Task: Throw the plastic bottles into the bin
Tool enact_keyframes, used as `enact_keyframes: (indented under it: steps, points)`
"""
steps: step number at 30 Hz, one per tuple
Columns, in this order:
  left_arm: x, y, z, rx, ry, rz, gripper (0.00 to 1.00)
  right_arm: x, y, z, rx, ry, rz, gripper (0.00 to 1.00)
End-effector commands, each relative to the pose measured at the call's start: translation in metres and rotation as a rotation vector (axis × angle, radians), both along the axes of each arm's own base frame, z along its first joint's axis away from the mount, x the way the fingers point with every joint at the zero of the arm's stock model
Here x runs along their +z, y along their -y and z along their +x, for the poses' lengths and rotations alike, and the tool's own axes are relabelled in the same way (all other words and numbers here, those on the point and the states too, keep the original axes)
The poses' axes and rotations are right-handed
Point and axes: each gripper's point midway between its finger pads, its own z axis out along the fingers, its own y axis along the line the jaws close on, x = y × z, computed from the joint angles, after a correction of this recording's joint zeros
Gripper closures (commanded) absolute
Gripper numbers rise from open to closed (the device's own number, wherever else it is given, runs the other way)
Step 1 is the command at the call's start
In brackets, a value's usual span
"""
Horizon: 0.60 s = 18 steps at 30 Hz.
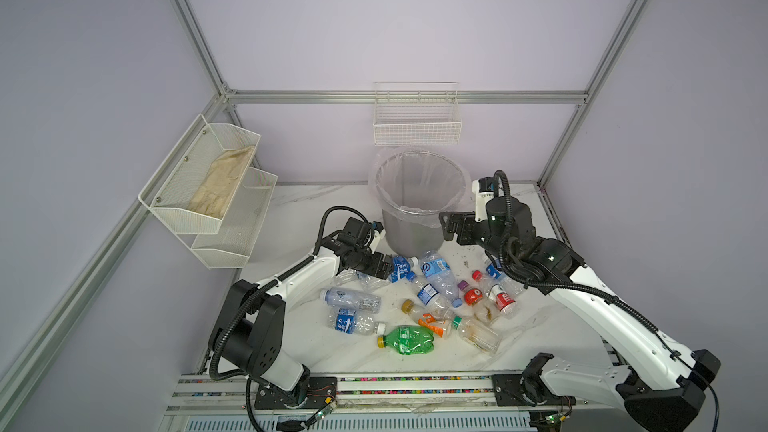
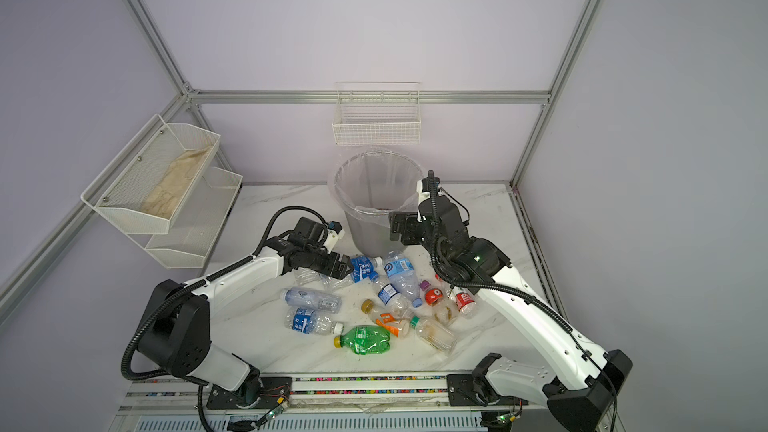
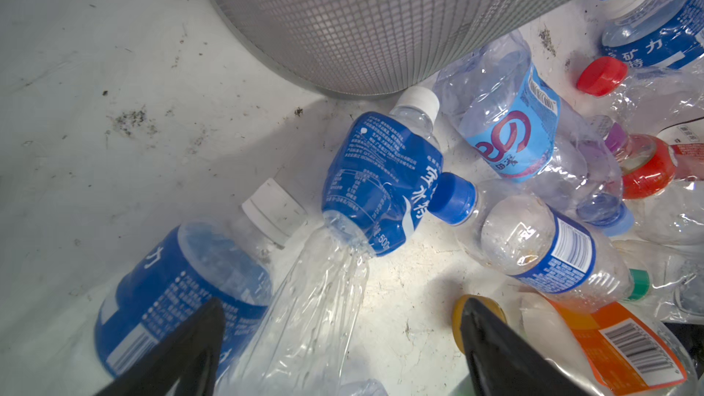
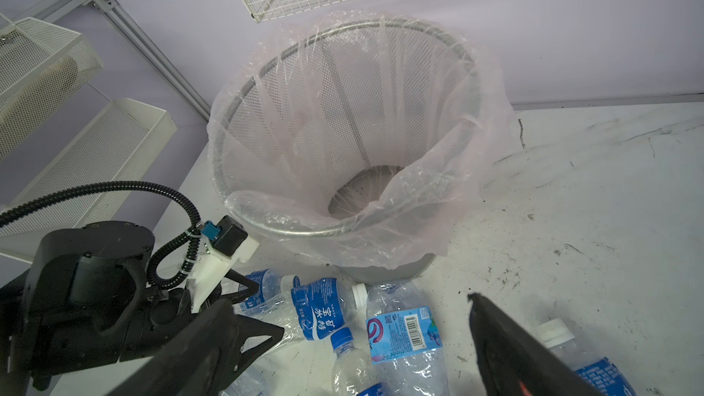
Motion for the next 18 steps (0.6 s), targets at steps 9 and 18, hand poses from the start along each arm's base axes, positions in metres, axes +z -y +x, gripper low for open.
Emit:
enact_keyframes:
  steps: [9, 18]
  points:
    - [0.007, 0.029, 0.011, -0.094, 0.079, 0.087, 0.14, 0.001, 0.005, -0.008, -0.006, 0.0, 0.032, 0.03]
    - [-0.015, 0.029, 0.005, -0.111, 0.061, 0.184, 0.24, -0.004, 0.006, -0.006, -0.015, -0.006, 0.028, 0.03]
